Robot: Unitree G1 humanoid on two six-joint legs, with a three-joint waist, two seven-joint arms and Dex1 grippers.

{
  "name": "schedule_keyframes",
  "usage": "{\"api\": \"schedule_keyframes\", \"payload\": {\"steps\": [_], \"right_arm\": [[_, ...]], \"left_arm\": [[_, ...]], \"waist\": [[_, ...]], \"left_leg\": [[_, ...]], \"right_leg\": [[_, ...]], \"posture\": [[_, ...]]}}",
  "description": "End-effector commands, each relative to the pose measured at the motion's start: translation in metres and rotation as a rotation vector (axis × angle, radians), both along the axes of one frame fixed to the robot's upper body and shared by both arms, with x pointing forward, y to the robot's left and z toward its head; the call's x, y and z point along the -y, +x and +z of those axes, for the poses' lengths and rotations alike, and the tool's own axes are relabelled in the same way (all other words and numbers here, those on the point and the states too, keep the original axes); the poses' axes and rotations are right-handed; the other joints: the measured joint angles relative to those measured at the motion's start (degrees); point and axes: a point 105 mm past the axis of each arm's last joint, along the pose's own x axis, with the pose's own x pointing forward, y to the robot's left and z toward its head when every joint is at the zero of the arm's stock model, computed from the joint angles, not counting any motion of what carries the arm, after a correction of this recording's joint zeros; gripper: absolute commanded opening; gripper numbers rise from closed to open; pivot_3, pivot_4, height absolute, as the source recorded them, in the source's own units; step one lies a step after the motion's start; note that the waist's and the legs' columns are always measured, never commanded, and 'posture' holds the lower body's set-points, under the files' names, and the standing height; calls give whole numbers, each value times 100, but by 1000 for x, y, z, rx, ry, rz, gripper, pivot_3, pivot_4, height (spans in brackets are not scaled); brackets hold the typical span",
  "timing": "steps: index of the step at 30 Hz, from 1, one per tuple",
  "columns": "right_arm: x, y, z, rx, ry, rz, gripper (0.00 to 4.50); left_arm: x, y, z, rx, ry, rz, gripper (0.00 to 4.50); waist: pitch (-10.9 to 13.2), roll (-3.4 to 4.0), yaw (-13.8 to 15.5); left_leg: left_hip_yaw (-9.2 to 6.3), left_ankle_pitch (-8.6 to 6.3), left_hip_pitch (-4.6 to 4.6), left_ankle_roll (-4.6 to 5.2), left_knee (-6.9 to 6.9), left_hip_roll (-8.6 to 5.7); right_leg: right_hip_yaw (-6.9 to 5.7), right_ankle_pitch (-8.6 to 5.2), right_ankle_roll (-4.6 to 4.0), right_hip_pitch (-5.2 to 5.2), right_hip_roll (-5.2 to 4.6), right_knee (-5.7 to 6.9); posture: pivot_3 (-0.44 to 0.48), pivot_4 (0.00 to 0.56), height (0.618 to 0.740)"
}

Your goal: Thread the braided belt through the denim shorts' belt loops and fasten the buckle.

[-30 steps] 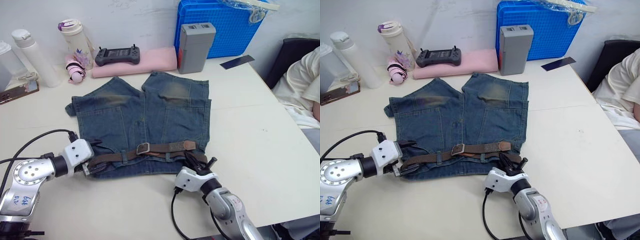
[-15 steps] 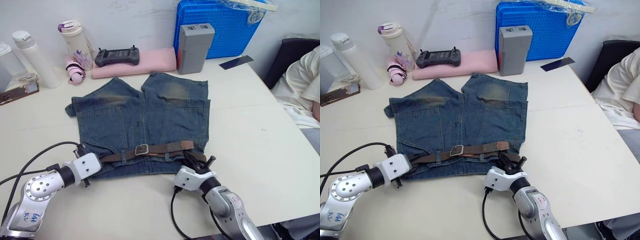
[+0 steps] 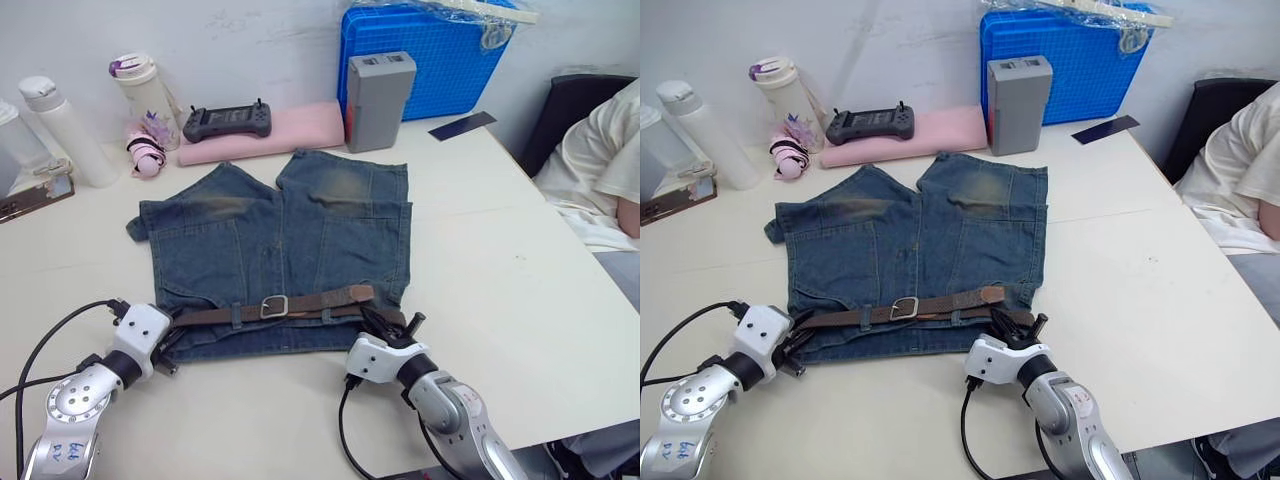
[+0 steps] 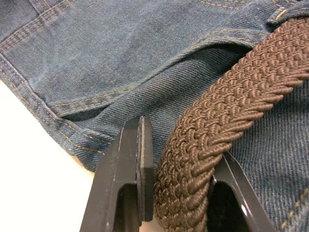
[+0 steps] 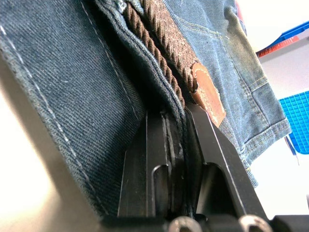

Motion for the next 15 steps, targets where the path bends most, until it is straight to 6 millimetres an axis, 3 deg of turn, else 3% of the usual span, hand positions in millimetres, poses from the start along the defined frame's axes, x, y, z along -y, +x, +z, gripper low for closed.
{"api": "schedule_keyframes", "payload": {"steps": [1,2,8,12,13,15], "right_arm": [[29,3,-14,-73,-42,-96,0],[28,3,-13,-77,-41,-88,0],[32,7,-13,-166,0,-69,2479],[40,7,-4,-251,42,-43,4282],[43,6,0,-280,58,-31,4500],[51,5,8,-325,85,-11,4500]], "left_arm": [[-7,-21,-33,-107,47,1,1136],[-2,-20,-29,-74,62,-34,1136],[9,-17,-19,25,137,-152,1054],[18,-15,-7,43,108,-245,2326],[21,-15,-2,41,87,-280,2772],[29,-18,5,12,42,-349,3677]], "waist": [[-2,3,5],[-2,3,13],[-15,-21,35],[-19,-28,47],[-19,-28,71],[-15,-23,114]], "left_leg": [[0,-1,0,1,0,1],[1,-3,-1,3,0,1],[1,-9,-1,10,3,1],[-1,-16,1,16,3,3],[-3,-17,1,18,3,5],[-3,-24,0,27,3,5]], "right_leg": [[0,0,0,0,1,-2],[1,0,0,0,1,-4],[-1,2,4,10,0,-20],[-3,2,4,20,0,-30],[-6,2,4,24,0,-36],[-7,3,5,29,0,-45]], "posture": [[0,150,727],[0,150,727],[0,150,727],[0,150,727],[0,150,727],[0,150,727]]}}
